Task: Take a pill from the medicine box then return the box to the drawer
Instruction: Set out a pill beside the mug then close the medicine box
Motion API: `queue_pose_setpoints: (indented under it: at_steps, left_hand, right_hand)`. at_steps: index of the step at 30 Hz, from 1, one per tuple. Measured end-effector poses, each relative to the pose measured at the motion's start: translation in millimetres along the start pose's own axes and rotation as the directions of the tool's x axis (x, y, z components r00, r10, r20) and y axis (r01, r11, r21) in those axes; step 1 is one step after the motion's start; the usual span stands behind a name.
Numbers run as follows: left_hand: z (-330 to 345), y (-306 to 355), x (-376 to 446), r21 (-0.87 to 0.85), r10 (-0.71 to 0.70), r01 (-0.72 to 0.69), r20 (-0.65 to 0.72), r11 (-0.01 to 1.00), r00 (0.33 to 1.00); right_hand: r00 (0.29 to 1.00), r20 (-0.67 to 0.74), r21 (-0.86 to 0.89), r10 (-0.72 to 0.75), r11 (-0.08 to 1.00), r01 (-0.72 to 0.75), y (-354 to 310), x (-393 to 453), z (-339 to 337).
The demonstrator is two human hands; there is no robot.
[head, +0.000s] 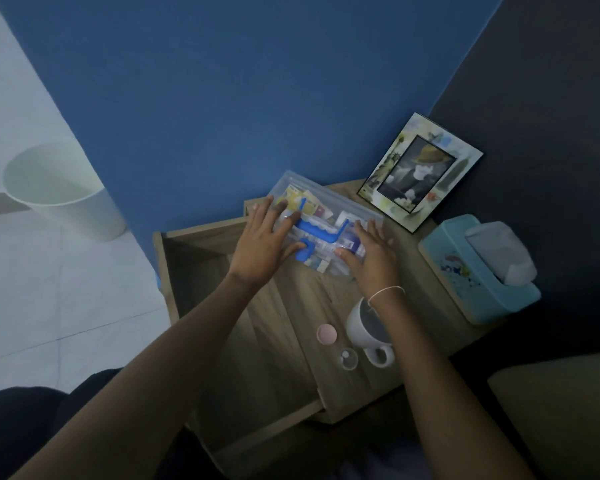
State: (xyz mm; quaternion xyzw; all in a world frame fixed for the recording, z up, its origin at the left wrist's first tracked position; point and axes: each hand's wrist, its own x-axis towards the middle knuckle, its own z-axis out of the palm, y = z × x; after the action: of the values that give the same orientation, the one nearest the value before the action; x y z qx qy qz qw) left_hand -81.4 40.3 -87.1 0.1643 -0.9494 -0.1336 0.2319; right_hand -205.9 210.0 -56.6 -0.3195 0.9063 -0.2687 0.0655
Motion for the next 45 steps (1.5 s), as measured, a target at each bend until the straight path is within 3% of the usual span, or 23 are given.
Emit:
queue_pose_setpoints:
  at_steps: [4, 13, 22, 30, 38, 42, 45]
  left_hand:
    - [1.9, 1.8, 0.1, 0.023, -0.051, 0.051, 0.006, 0.998, 0.999]
    - [7.4, -7.6, -2.4, 0.094, 0.017, -0.023, 0.06, 0.995, 0.998]
    - [15.4, -5.5, 2.1, 0.182, 0.01, -0.004, -0.029, 0.983, 1.0]
    - [10.9, -5.2, 6.3, 0.059, -0.013, 0.018, -0.078, 0.998, 0.997]
    - [5.8, 4.4, 4.5, 0.036, -0.077, 0.078, -0.023, 0.996, 0.997]
    - [-3.5, 6.4, 2.1, -0.086, -0.099, 0.1, 0.014, 0.991, 0.995]
    - [-6.4, 1.9, 0.7, -0.179, -0.124, 0.111, -0.065, 0.978, 0.99]
  right_hand:
    - [1.0, -0.003, 0.071, 0.001, 0.998, -0.001, -0.9, -1.2, -0.9]
    - [1.0, -0.001, 0.033, -0.002, 0.999, 0.002, -4.3, -4.9, -0.7]
    - [0.999, -0.031, 0.022, -0.015, 1.0, 0.016, -6.2, -7.4, 0.4]
    - [1.0, -0.019, 0.024, -0.008, 1.0, 0.009, -8.0, -9.5, -1.3]
    - [1.0, -0.029, 0.01, -0.003, 1.0, 0.004, -9.9, -10.6, 3.2]
    - [0.998, -0.06, 0.1, 0.012, 0.995, -0.006, -11.1, -12.3, 3.7]
    - [0.982, -0.17, 0.253, 0.087, 0.967, -0.042, -20.2, -4.3, 0.2]
